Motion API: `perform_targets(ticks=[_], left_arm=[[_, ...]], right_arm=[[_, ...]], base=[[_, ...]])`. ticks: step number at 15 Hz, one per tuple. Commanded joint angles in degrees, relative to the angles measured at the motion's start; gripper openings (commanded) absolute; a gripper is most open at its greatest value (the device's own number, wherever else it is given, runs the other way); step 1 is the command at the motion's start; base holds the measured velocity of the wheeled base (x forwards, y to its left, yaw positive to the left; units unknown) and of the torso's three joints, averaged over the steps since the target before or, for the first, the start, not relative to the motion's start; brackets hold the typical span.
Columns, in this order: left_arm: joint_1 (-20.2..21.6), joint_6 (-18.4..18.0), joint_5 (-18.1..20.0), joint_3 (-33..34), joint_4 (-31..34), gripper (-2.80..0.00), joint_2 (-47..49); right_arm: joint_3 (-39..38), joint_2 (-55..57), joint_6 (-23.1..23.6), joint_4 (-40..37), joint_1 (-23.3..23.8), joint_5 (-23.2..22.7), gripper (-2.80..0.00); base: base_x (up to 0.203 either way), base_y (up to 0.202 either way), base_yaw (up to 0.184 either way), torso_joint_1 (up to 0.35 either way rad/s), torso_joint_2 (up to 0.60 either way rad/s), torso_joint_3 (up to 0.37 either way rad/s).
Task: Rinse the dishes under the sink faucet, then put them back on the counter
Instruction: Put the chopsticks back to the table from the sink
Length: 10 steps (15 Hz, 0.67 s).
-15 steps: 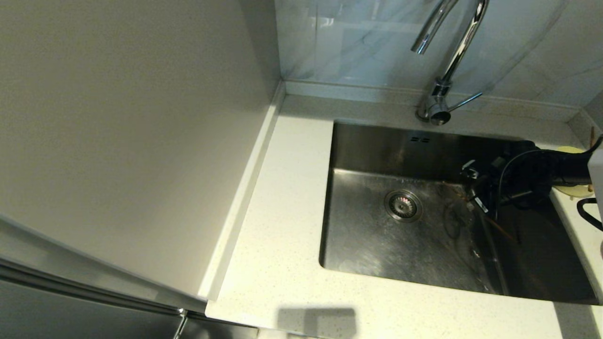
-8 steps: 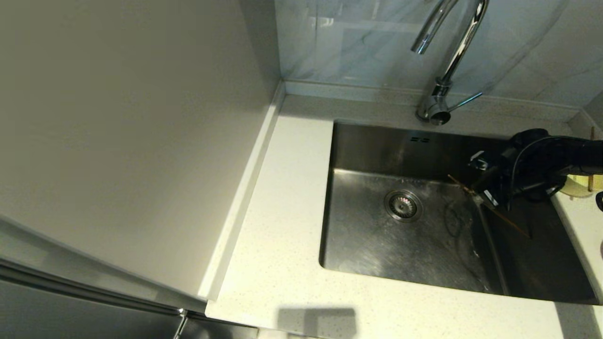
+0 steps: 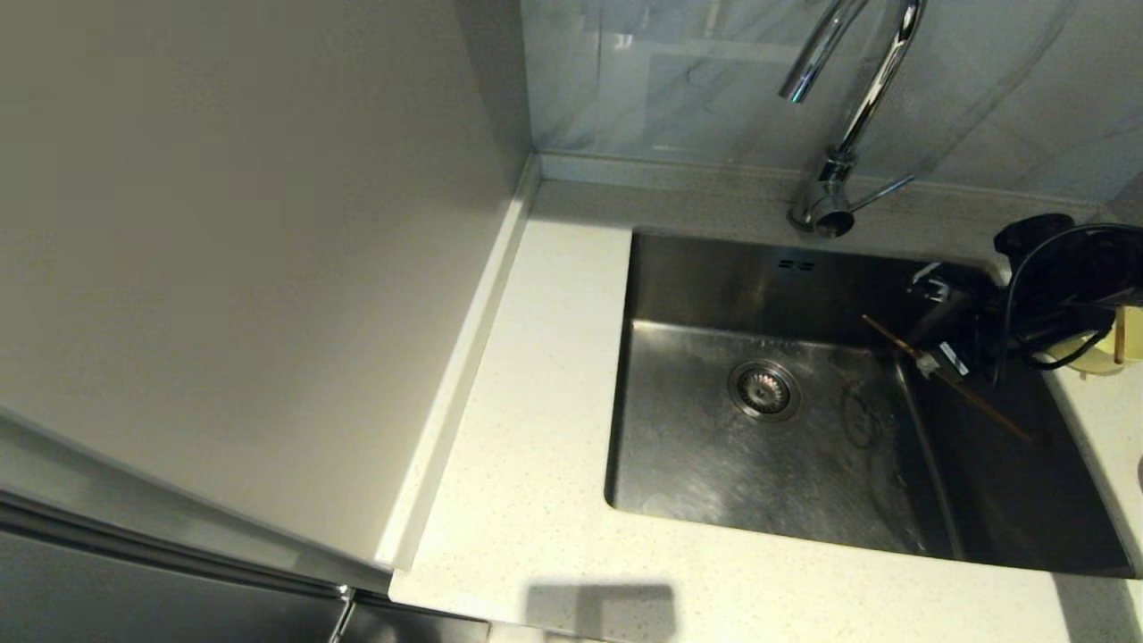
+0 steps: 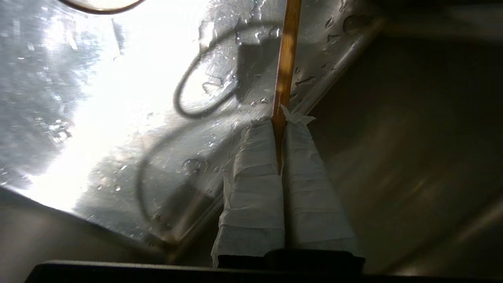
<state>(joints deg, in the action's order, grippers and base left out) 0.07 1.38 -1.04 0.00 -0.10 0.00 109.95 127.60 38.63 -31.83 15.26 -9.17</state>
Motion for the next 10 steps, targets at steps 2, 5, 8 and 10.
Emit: perform_targets(ticks=[2,5,8,10], left_arm=[[0.0,0.0,0.0,0.0,0.0,-2.80,-0.2],[0.0,0.0,0.0,0.0,0.0,-2.80,-0.2],[0.0,0.0,0.0,0.0,0.0,-2.80,-0.2],[0.0,0.0,0.0,0.0,0.0,-2.80,-0.2]], right_arm=[[-2.4,-5.0,0.0,-0.2,-0.1,0.0,-2.80],[-5.3,-9.2,-0.4,-0.2,-0.1,0.0,-2.80],[-8.5,-14.3,-0.5,-0.2,-0.1,0.0,-2.80],[-11.2,-18.0,-0.8,-0.2,-0.1,0.0,-2.80]], base=[[0.000,0.000,0.000,0.000,0.00,0.000],[0.000,0.000,0.000,0.000,0.00,0.000],[0.000,0.000,0.000,0.000,0.00,0.000],[0.000,0.000,0.000,0.000,0.00,0.000]])
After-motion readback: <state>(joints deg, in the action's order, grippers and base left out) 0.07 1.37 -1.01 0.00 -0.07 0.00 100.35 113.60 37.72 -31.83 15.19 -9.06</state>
